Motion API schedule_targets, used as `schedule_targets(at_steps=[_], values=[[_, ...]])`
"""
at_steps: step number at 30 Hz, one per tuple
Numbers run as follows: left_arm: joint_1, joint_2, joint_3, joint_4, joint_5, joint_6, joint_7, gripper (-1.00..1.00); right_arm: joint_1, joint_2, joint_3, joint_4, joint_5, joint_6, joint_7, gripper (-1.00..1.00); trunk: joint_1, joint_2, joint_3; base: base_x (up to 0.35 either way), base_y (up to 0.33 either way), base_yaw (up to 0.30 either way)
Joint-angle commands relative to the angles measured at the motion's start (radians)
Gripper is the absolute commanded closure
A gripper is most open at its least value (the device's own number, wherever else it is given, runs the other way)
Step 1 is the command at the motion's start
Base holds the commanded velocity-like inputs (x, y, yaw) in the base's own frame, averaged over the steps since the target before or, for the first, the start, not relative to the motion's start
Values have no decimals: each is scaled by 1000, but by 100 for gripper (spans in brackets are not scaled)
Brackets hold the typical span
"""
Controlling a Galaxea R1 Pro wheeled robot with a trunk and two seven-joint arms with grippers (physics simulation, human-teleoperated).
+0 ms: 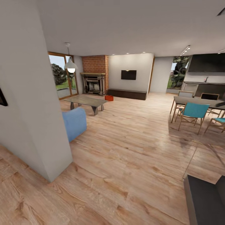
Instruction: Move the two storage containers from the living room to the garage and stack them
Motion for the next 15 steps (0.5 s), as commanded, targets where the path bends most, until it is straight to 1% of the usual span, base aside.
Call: schedule_targets(at_steps=[1,15], values=[[-1,0,1,0,7,1,2,-100,-1,1,8,2,-10,-5,-1,-100,1,-2,-2,324,0,0],[-1,0,1,0,7,2,2,-100,-1,1,8,2,-11,-5,-1,-100,1,-2,-2,323,0,0]])
